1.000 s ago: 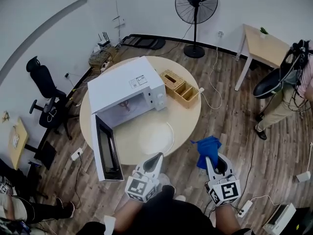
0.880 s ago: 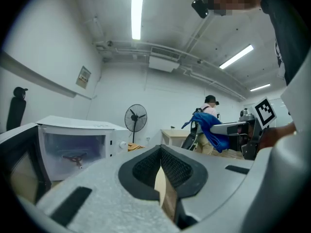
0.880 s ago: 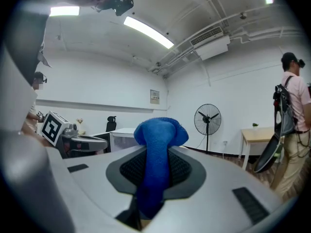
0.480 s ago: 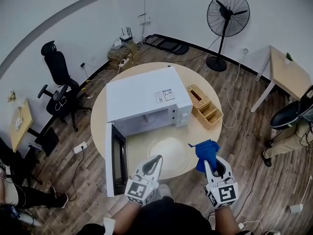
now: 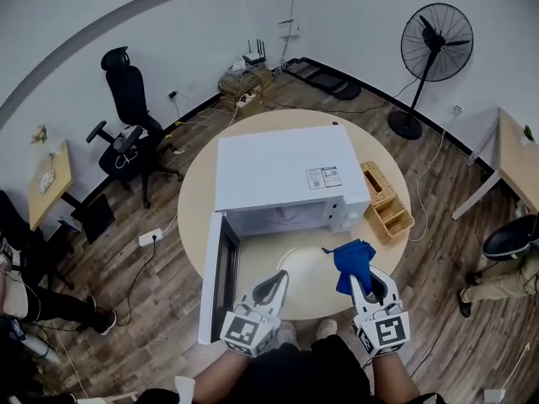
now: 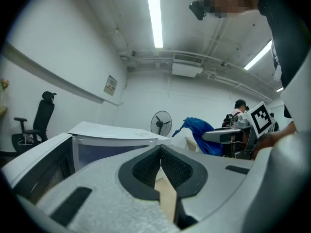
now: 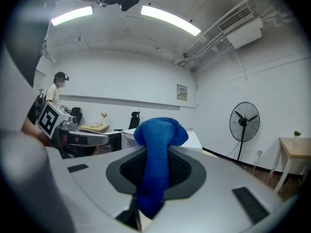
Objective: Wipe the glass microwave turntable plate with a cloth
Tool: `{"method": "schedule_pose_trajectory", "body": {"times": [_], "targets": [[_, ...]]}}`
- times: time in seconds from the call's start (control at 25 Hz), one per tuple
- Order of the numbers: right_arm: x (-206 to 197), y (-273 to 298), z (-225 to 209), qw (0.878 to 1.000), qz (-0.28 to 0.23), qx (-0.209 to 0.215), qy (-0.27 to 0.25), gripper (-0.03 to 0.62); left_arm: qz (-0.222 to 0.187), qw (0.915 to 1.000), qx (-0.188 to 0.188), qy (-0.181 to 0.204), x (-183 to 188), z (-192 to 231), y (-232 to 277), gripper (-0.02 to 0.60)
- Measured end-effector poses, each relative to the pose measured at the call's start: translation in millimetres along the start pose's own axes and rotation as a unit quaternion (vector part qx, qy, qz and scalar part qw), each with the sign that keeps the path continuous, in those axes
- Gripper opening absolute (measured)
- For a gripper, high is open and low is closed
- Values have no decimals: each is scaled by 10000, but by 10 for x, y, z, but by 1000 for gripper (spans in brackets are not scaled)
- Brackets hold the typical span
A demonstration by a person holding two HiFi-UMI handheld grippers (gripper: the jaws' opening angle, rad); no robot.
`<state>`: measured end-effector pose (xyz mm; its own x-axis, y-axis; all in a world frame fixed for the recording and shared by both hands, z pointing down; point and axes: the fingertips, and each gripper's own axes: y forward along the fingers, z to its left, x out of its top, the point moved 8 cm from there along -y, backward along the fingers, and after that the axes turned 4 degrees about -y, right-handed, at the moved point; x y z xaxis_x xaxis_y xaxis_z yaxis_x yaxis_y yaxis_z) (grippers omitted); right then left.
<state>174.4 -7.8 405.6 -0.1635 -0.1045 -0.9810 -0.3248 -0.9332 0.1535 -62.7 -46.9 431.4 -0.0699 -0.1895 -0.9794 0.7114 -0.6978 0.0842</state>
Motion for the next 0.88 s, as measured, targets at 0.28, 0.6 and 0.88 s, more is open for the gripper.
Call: {"method": "schedule_pose_trajectory", "body": {"times": [0.28,0.6,0.88], "targets": [[-22,398,-5,9981,124,595,-3,75,-19,9983,589,-37,19,130,-36,6],[-235,765,72,9910,301,1307,13,74,45,9936,1116,-157,-139,185,-53,6],[-545,1039,181,9839,651,1646,244,74,268,9879,1479,-394,-371,271,-129,6]]}}
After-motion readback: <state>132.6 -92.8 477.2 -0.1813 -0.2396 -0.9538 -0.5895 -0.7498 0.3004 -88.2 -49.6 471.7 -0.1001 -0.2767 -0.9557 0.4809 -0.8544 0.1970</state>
